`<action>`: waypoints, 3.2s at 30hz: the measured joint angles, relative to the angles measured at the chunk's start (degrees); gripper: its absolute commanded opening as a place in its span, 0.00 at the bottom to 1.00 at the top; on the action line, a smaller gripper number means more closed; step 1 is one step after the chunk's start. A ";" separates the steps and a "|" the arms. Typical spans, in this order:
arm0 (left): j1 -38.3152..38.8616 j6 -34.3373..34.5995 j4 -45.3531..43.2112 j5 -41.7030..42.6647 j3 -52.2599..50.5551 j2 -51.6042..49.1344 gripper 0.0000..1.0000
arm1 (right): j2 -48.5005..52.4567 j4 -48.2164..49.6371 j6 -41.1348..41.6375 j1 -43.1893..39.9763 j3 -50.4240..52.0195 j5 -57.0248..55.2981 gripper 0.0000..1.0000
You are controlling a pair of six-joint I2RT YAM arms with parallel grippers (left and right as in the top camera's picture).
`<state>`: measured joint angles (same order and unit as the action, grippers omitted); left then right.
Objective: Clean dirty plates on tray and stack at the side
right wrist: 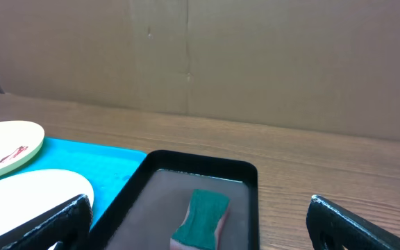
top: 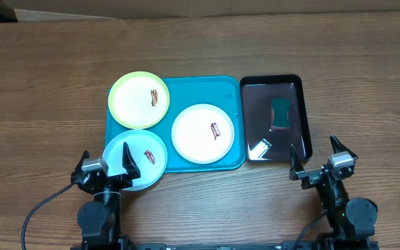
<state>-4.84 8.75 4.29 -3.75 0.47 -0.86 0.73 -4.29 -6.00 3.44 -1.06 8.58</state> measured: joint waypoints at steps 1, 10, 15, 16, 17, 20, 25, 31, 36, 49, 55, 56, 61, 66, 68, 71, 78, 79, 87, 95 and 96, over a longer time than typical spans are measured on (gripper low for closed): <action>0.00 0.00 0.00 0.02 0.00 0.00 1.00 | 0.00 0.00 -0.02 0.02 0.00 0.00 1.00; 0.00 0.00 -0.02 0.00 0.00 0.00 1.00 | 0.00 0.02 -0.04 0.02 0.00 0.02 1.00; 0.00 0.00 -0.04 0.00 0.00 0.00 1.00 | 0.00 0.02 -0.04 0.02 0.00 0.00 1.00; 0.00 0.00 -0.04 0.00 0.00 0.00 1.00 | 0.00 0.00 0.00 0.00 0.00 0.00 1.00; 0.00 0.00 -0.04 0.02 0.00 0.00 1.00 | 0.00 0.00 0.00 0.02 0.00 0.02 1.00; 0.00 0.26 0.07 0.92 0.00 0.00 1.00 | 0.00 0.00 0.00 0.00 0.00 0.00 1.00; 0.00 2.54 -1.16 10.43 0.11 0.00 1.00 | 0.00 0.00 0.00 0.00 0.00 0.00 1.00; 0.00 5.33 15.06 21.81 8.83 -0.13 1.00 | 0.00 0.02 0.00 0.00 0.00 0.00 1.00; 0.00 6.05 32.63 23.89 29.81 -7.34 1.00 | 0.00 0.00 -0.02 0.00 0.00 0.02 1.00; 0.00 0.20 91.60 28.15 93.94 -65.05 1.00 | -0.15 0.00 -0.04 0.00 0.00 0.00 1.00; 0.02 -0.17 92.13 32.24 95.43 -78.55 0.96 | -0.15 0.00 -0.02 0.00 0.00 0.02 1.00; 0.20 -0.22 92.13 32.46 95.19 -79.87 1.00 | -0.15 -0.02 -0.02 0.00 0.00 0.02 1.00; 2.40 -0.20 91.76 31.95 91.47 -84.74 0.96 | -0.15 0.00 -0.02 0.00 0.00 0.00 1.00; 5.27 -0.20 84.89 30.93 86.90 -87.67 0.93 | -0.15 0.09 0.00 0.00 0.00 0.00 1.00; 5.92 -0.20 82.03 30.91 85.72 -88.74 0.92 | -0.13 1.79 -0.04 0.00 0.00 0.02 1.00; 6.01 -0.17 78.95 30.86 85.02 -90.40 0.85 | -0.15 5.33 0.00 0.00 0.00 0.52 1.00; 6.01 -0.17 74.99 30.88 84.94 -93.61 0.04 | -0.15 7.28 1.73 -0.02 0.00 10.51 1.00; 6.01 -0.17 74.93 30.97 84.94 -93.85 0.04 | -0.15 7.21 3.45 -0.02 0.00 11.61 1.00; 6.21 -0.22 74.58 30.99 84.94 -94.20 0.04 | 2.19 -6.38 15.10 -0.02 -4.92 12.00 1.00; 8.81 2.82 72.70 27.98 84.83 -94.20 0.24 | 26.84 -35.26 13.68 -0.04 -46.64 10.88 1.00; 9.38 4.13 72.72 26.27 84.78 -94.20 0.40 | 31.43 -41.24 12.39 -0.02 -52.00 9.97 1.00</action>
<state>4.54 12.88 77.01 22.52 85.25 -95.07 32.16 -45.54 6.39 3.42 -53.06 18.55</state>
